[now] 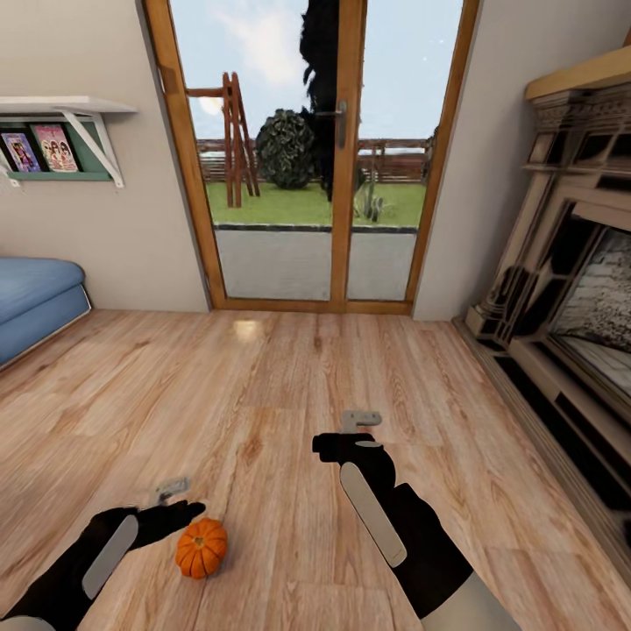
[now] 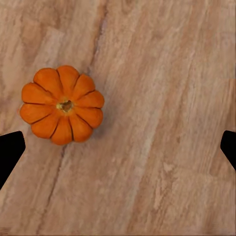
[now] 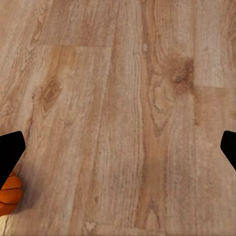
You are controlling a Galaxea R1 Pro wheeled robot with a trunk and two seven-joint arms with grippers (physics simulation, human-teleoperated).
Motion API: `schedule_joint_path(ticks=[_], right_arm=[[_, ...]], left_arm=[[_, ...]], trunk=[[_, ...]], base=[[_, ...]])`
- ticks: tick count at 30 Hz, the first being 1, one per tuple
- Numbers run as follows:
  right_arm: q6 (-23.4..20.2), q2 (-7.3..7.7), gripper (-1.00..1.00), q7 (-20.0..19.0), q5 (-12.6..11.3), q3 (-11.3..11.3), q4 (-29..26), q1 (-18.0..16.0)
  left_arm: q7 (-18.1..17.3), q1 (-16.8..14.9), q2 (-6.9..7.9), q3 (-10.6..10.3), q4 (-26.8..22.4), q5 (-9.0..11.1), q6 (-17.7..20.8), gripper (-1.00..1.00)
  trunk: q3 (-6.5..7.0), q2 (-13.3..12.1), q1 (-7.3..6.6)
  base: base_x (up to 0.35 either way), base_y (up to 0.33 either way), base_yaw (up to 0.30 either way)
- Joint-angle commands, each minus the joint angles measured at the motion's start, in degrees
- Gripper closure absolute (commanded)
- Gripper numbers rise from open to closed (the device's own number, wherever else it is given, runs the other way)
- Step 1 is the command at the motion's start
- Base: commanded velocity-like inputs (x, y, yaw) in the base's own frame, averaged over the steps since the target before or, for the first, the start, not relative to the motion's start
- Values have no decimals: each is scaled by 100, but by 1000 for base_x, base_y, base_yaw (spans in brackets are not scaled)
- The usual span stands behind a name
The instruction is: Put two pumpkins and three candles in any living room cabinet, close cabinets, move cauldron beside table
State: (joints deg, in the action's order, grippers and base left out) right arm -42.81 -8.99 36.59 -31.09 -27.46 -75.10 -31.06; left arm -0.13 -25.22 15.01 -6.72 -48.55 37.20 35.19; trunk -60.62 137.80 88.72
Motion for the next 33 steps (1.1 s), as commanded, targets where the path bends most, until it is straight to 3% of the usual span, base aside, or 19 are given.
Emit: schedule_joint_path(ticks=[1, 3, 4, 5, 8, 10, 16, 20, 23, 33], right_arm=[[-8, 1, -100, 59, -56, -7, -8, -5], [-8, 2, -100, 59, -50, -6, -11, -5], [-8, 2, -100, 59, -51, -9, -9, -5], [-8, 1, -100, 59, -53, -10, -7, -5], [-8, -1, -100, 59, -50, -13, -5, -5], [-7, 1, -100, 59, -53, -12, -5, -5], [0, -3, -100, 59, -55, -13, 0, -5], [0, 1, -100, 59, -55, -9, -1, -5], [1, 2, -100, 59, -53, -13, -5, -5], [-5, 2, -100, 52, -62, -5, -347, -5]], left_arm=[[-373, 1, 51, 18, 183, 22, -135, -100], [-1142, 5, 169, 57, 699, 39, -493, -100], [-1670, 7, 216, 82, 1208, 41, -849, -100], [-1979, 7, 241, 95, 1522, 46, -1098, -100], [-2716, 8, 294, 112, 2060, 52, -1513, -100], [-2967, 8, 298, 116, 2199, 56, -1613, -100], [-3106, 8, 314, 243, 2383, 70, -1688, -100], [-3122, 8, 323, 683, 2487, 56, -1698, -100], [-3132, 8, 332, 823, 2504, 51, -1696, -100], [-3182, 8, 439, 881, 2625, 66, -1683, -100]], trunk=[[-5, 2, -1], [-5, 2, -1], [-5, 2, -1], [-5, 2, -1], [-5, 2, -1], [-5, 2, -1], [-5, 2, -1], [-5, 2, -1], [-23, 42, 21], [-203, 444, 240]], base=[[0, 0, 0], [0, 0, 0], [0, 0, 0], [0, 0, 0], [0, 0, 0], [0, 0, 0], [0, 0, 0], [0, 0, 0], [0, 0, 0], [0, 0, 0]])
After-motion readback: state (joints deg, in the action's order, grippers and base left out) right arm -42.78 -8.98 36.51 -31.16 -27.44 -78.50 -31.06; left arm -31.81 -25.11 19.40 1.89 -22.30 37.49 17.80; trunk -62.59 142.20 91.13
